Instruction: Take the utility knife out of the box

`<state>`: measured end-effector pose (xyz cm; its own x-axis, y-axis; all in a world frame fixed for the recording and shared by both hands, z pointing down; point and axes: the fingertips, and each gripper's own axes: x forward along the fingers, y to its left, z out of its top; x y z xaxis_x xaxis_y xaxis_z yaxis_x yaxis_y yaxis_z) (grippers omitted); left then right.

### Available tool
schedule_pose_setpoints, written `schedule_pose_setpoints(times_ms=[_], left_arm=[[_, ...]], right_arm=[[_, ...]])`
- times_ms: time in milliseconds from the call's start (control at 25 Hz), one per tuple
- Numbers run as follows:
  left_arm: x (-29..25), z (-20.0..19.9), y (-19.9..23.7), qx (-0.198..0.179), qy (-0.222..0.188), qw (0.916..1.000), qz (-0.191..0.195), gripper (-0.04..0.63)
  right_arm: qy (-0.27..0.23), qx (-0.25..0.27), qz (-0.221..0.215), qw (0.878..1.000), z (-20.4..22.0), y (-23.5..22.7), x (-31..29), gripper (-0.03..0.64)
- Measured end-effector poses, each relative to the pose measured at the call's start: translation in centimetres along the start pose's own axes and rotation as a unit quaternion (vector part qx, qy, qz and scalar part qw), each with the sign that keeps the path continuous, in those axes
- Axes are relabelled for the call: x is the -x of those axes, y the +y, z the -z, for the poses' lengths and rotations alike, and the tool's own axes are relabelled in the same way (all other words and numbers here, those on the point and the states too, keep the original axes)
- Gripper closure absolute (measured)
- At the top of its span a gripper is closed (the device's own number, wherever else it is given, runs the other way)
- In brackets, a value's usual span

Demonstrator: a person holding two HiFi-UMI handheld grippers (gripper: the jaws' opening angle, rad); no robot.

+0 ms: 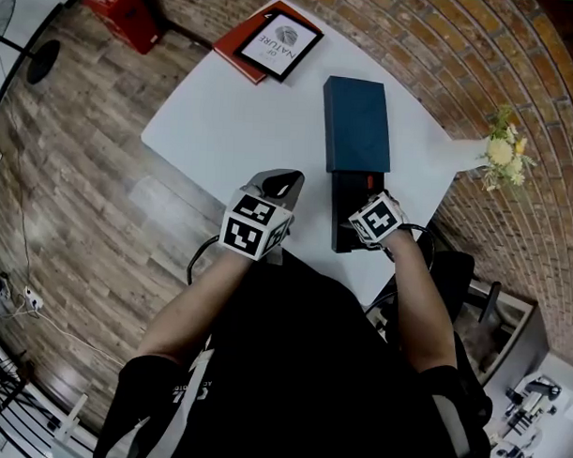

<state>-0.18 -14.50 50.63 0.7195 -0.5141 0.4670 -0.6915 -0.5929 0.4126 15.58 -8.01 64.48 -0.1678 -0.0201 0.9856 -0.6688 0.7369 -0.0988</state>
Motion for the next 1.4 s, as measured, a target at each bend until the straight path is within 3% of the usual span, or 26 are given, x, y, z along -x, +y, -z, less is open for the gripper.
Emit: schedule_pose_setpoints(times_ms=[160,240,320,440,560,680,840,1080,1200,1400], left_arm=[[-0.3,-0.1,-0.1,-0.001,0.001,1.0,0.002,0.589],[-0.5,-0.2,-0.3,-0.002,0.0,1.0,0.003,0.588],[-0.6,-0.2,-0.5,-0.003,0.001,1.0,0.004,0.589],[-0.8,0.0,-0.8,-0.005,0.004,1.0,0.007,0.588],[-1.0,0.2,-1.3,-0.006,0.007,0.9999,0.011,0.589],[-1.0,0.3,-1.7,-0.008,0.01,0.9998,0.014,0.589],[-1.1,0.6,-1.9,-0.005,0.012,0.9998,0.015,0.589],[-1.5,0.8,-3.0,-0.008,0.014,0.9996,0.024,0.589],[-1.4,0.8,-3.5,-0.008,0.013,0.9995,0.027,0.588],[-0.7,0.6,-2.9,-0.003,0.01,0.9997,0.02,0.588]], right_arm=[[0.002,0.006,-0.1,0.995,2.1,3.2,0.8,0.149],[0.003,0.022,-0.115,0.993,3.1,3.8,1.2,0.158],[-0.009,0.042,-0.079,0.996,3.1,3.0,1.5,0.177],[-0.008,0.074,0.004,0.997,2.6,1.0,1.5,0.329],[0.042,0.134,0.053,0.989,3.8,0.0,0.2,0.339],[0.073,0.153,0.053,0.984,4.6,0.1,-0.5,0.339],[0.069,0.157,0.021,0.985,4.5,0.6,-0.6,0.362],[0.041,0.254,-0.005,0.966,4.7,1.8,-0.4,0.421],[0.021,0.232,-0.021,0.972,5.0,2.8,0.0,0.41],[-0.006,0.127,0.01,0.992,4.0,1.5,0.3,0.367]])
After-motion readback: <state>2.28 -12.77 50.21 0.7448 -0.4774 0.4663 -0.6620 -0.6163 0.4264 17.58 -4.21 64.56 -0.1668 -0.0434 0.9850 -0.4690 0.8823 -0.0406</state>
